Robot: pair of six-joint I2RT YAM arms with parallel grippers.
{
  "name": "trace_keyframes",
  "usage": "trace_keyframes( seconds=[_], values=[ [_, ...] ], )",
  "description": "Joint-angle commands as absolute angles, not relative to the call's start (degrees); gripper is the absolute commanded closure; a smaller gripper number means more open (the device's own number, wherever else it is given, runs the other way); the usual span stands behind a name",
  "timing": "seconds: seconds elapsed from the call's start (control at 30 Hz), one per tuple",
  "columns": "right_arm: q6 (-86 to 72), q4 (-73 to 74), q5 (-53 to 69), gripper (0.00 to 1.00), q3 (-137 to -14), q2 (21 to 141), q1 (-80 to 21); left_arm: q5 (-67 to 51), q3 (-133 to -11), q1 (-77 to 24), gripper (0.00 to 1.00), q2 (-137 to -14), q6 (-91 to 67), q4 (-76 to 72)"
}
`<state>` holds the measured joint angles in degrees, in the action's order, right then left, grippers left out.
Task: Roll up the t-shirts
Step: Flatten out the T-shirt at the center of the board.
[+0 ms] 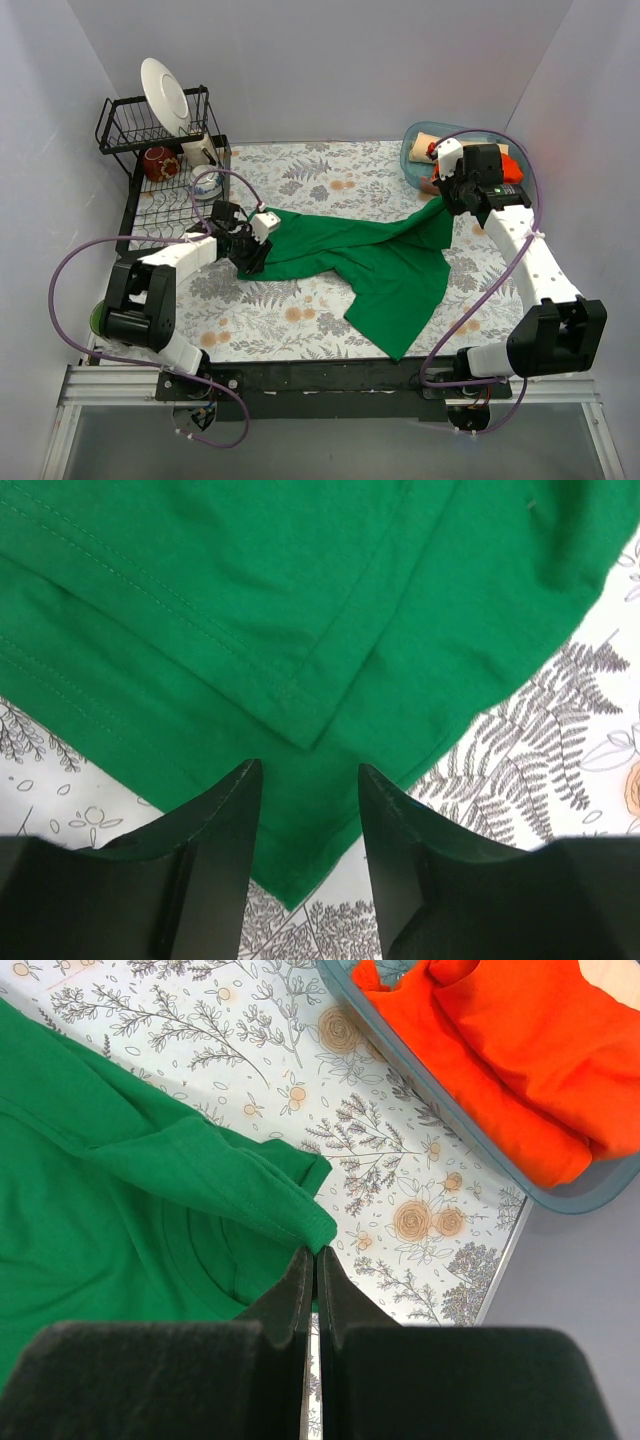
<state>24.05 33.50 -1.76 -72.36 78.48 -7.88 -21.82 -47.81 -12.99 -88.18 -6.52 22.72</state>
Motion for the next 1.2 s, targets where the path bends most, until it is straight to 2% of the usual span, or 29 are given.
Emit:
trace_keyframes(
  seconds=[0.0, 0.2, 0.5, 0.63, 0.67, 0.7, 0.9, 1.17],
  values=[
    [23.20, 32.08, -1.93, 0.99, -73.04, 78.84, -7.56, -22.94, -51.32, -13.18, 0.59, -89.29, -9.31, 19.25],
    [23.20, 31.73, -2.11, 0.99, -71.90, 78.92, -7.47, -23.55, -52.64, -13.18, 0.60, -91.76, -8.61, 20.04],
    [23.12, 30.76, -2.28, 0.99, -70.84, 79.19, -6.94, -25.22, -54.32, -13.18, 0.70, -93.52, -8.44, 21.71],
    [23.12, 30.41, -2.20, 0.99, -71.10, 79.45, -6.77, -25.93, -54.84, -13.18, 0.84, -93.60, -8.17, 22.41],
    [23.20, 30.24, -2.37, 0.99, -71.19, 79.63, -6.68, -26.19, -55.19, -13.27, 0.95, -93.52, -8.00, 22.67],
    [23.12, 30.23, -2.46, 0.99, -71.89, 79.63, -6.59, -26.28, -56.33, -13.18, 1.00, -93.43, -7.65, 23.63],
    [22.50, 27.52, -5.79, 0.99, -77.95, 81.30, -4.84, -24.17, -64.23, -12.05, 1.00, -89.83, -6.85, 26.54],
    [24.52, 22.77, -9.49, 0.99, -94.46, 81.92, -4.13, -21.10, -83.82, -6.42, 1.00, -84.91, -10.98, 26.11]
  ],
)
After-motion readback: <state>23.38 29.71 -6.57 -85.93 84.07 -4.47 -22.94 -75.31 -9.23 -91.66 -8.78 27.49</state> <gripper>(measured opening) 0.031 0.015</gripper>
